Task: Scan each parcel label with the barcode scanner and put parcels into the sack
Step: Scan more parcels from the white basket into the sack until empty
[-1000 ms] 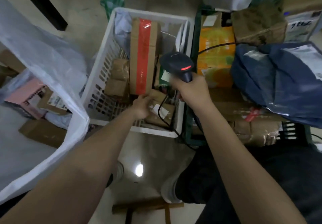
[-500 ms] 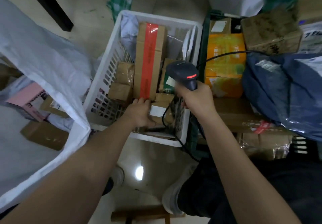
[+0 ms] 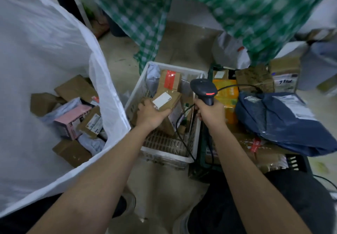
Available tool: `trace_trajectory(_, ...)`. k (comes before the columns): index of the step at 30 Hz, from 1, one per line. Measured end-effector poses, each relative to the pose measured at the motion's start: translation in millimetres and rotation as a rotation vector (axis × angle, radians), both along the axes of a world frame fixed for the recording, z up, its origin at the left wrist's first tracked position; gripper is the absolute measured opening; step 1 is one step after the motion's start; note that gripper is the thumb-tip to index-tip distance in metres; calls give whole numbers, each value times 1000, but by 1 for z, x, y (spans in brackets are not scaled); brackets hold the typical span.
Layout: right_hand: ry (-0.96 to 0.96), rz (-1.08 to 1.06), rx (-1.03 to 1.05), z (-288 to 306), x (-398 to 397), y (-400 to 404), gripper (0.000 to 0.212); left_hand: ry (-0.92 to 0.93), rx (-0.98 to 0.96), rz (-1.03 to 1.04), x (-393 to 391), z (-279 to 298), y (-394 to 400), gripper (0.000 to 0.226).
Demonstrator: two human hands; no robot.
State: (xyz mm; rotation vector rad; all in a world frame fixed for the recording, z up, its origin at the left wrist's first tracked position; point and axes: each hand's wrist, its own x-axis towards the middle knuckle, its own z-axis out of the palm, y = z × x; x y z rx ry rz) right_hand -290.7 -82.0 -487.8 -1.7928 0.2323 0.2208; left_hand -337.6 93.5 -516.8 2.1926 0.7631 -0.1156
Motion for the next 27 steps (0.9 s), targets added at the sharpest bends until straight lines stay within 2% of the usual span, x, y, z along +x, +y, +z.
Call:
trace_trajectory(6, -97, -182, 79, 31, -22, -22, 17, -296, -251, 26, -14, 69, -12, 91)
trace_trajectory(8, -136, -211, 124, 40, -28, -23, 19, -336, -314, -3, -18, 89, -15, 89)
trace_trajectory(12, -176, -216, 234, 59, -34, -18, 14, -363, -433, -21, -28, 117, -14, 90)
trace_trajectory(15, -167, -211, 310, 72, -36, -13, 22, -319, -391, -139, -44, 135, -8, 93)
trace_trajectory(18, -195, -201, 382, 83, -39, -6, 34, -346, -464, -178, -50, 142, 5, 81)
trace_trajectory(21, -236, -156, 399, 92, -41, 0, 38, -339, -474, -111, -57, 153, 16, 76)
trace_trajectory(24, -260, -95, 394, 104, -41, 8, 40, -393, -451, 34, -64, 161, 29, 87)
trace_trajectory(27, -287, -48, 357, 113, -38, 17, 41, -372, -468, -3, -75, 166, 40, 82)
